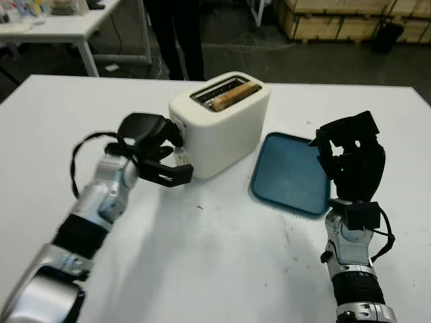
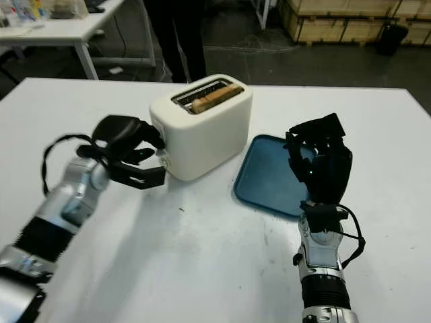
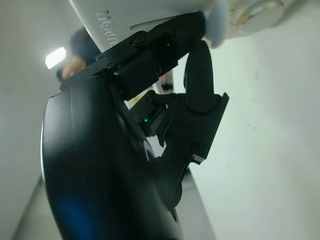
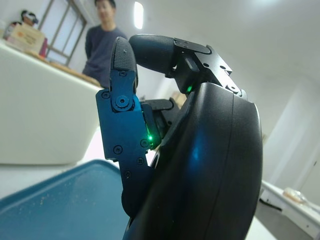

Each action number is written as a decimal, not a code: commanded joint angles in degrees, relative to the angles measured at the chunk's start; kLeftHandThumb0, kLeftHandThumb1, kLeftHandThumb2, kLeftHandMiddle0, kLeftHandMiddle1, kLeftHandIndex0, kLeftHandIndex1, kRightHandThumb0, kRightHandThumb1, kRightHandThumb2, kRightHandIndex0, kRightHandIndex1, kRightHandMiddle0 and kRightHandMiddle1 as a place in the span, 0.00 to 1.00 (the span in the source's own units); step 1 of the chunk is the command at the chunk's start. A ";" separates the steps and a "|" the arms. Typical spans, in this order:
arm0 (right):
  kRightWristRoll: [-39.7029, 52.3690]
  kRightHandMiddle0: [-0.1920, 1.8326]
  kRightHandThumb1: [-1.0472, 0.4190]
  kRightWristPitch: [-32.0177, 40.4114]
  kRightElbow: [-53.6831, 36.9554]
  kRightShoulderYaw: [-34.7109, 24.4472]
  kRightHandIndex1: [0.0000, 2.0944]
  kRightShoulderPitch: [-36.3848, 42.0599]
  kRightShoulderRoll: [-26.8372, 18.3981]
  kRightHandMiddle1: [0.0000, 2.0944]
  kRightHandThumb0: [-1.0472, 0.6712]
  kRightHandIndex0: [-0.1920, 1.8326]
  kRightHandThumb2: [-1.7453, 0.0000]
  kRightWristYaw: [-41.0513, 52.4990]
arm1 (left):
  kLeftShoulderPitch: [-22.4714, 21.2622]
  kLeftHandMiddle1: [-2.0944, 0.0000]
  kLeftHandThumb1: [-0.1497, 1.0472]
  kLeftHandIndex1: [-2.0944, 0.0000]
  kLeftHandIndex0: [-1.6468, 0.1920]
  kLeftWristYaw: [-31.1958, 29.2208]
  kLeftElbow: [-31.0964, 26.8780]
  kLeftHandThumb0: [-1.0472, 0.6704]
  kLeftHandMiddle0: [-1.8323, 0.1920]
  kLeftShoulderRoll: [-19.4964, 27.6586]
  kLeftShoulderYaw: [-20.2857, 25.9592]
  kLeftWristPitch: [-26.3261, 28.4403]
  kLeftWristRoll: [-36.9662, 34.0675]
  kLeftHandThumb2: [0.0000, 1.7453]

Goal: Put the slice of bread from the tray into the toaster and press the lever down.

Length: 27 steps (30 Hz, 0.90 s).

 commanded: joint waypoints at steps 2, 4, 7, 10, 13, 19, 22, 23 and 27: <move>0.86 0.36 0.09 -0.80 0.92 -0.89 0.83 0.00 -1.26 0.72 0.31 0.42 0.85 0.49 | 9.26 0.59 0.89 1.00 0.31 -2.38 11.78 0.47 0.46 -14.72 -12.34 1.69 -0.05 0.14; 0.90 0.38 0.09 -0.75 1.22 -1.09 0.83 -0.24 -1.60 0.68 0.31 0.42 0.85 0.57 | 10.47 0.62 0.89 0.99 0.31 -2.23 10.97 0.49 0.44 -15.07 -12.78 3.61 0.00 0.15; 0.67 0.39 0.09 -0.96 1.42 -1.01 0.83 -0.58 -1.90 0.67 0.31 0.41 0.85 0.66 | 12.40 0.68 0.89 1.00 0.34 -0.89 9.49 0.50 0.46 -14.66 -12.64 4.32 -1.04 0.14; 1.25 0.37 0.09 -0.89 1.43 -0.64 0.83 -0.74 -1.84 0.69 0.32 0.41 0.85 1.38 | 12.84 0.75 0.89 1.00 0.36 -0.54 8.90 0.50 0.45 -13.94 -12.24 4.61 -1.67 0.15; 0.77 0.36 0.09 -1.05 1.41 -0.58 0.83 -0.86 -1.69 0.71 0.32 0.41 0.85 1.22 | 12.81 0.76 0.89 0.99 0.36 -0.15 8.49 0.49 0.44 -13.50 -11.86 5.09 -1.60 0.16; 0.30 0.36 0.09 -1.21 1.75 -0.78 0.83 -0.82 -1.95 0.71 0.32 0.42 0.85 1.01 | 13.06 0.77 0.89 1.00 0.37 -1.26 6.75 0.49 0.46 -13.06 -11.53 5.47 -2.39 0.18; 0.67 0.36 0.09 -1.16 1.10 -0.84 0.83 -0.50 -2.11 0.71 0.32 0.42 0.85 1.34 | 13.80 0.77 0.89 1.00 0.38 -0.75 4.36 0.49 0.45 -12.72 -11.16 5.01 -3.03 0.18; 0.66 0.37 0.09 -1.07 0.83 -0.87 0.83 -0.43 -2.13 0.71 0.32 0.42 0.85 1.33 | 13.97 0.76 0.89 0.99 0.37 -1.17 3.55 0.49 0.44 -12.61 -11.00 5.12 -3.37 0.18; 0.73 0.37 0.09 -0.31 0.36 -0.84 0.83 0.23 -2.14 0.70 0.32 0.41 0.85 1.53 | 13.10 0.80 0.89 1.00 0.39 -3.67 12.31 0.49 0.48 -16.17 -9.39 7.04 -6.45 0.21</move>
